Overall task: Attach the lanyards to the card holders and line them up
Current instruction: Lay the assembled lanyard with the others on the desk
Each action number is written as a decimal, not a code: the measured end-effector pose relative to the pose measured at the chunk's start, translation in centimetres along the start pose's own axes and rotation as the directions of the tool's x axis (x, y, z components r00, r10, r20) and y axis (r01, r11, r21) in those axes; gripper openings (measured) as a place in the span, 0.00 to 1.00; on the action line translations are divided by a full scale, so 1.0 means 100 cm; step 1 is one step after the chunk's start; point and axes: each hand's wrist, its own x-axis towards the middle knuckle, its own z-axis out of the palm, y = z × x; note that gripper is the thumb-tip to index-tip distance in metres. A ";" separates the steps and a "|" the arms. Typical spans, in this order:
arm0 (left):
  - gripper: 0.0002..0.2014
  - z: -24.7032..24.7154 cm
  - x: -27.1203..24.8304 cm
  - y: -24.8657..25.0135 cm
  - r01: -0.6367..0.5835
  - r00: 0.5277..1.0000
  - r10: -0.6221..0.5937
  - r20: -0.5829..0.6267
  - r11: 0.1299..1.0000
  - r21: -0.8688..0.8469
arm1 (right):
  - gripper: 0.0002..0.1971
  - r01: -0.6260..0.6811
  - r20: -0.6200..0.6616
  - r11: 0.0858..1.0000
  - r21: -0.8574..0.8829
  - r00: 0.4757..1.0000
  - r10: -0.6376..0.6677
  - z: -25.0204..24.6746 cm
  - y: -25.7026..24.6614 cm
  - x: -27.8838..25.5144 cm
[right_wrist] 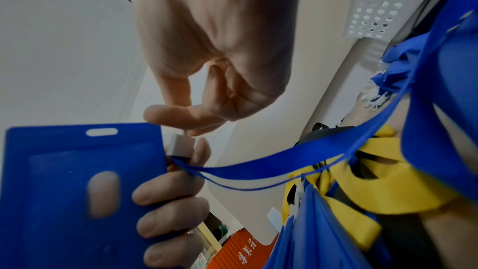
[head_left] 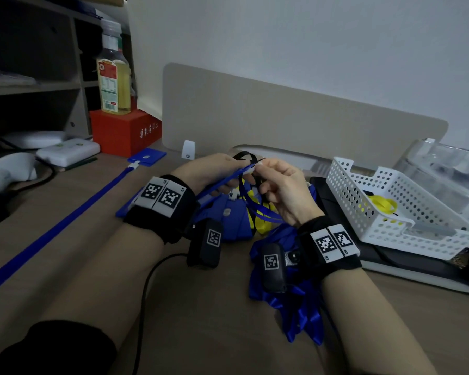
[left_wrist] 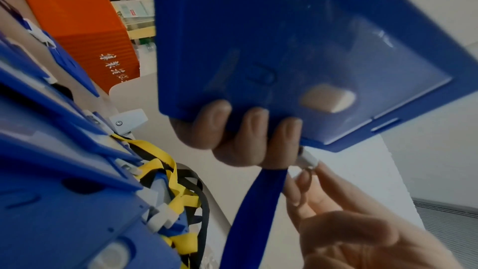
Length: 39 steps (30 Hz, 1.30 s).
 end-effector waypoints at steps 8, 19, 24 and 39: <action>0.20 0.005 -0.004 0.005 0.038 0.998 -0.033 0.049 0.993 -0.114 | 0.03 -0.043 0.025 0.999 0.005 0.999 0.043 0.000 -0.001 -0.001; 0.19 0.009 -0.006 0.007 0.003 1.000 -0.003 0.009 0.999 -0.052 | 0.05 -0.040 -0.012 0.998 0.043 0.999 0.041 0.000 0.000 0.000; 0.18 0.006 -0.006 0.006 0.003 1.000 -0.002 0.010 0.996 -0.087 | 0.05 -0.035 0.021 0.997 0.073 0.999 0.034 -0.004 0.000 -0.002; 0.21 0.013 0.000 0.004 -0.066 0.989 0.089 -0.122 0.981 0.180 | 0.09 -0.026 -0.149 1.000 -0.016 0.989 0.023 0.002 0.001 0.001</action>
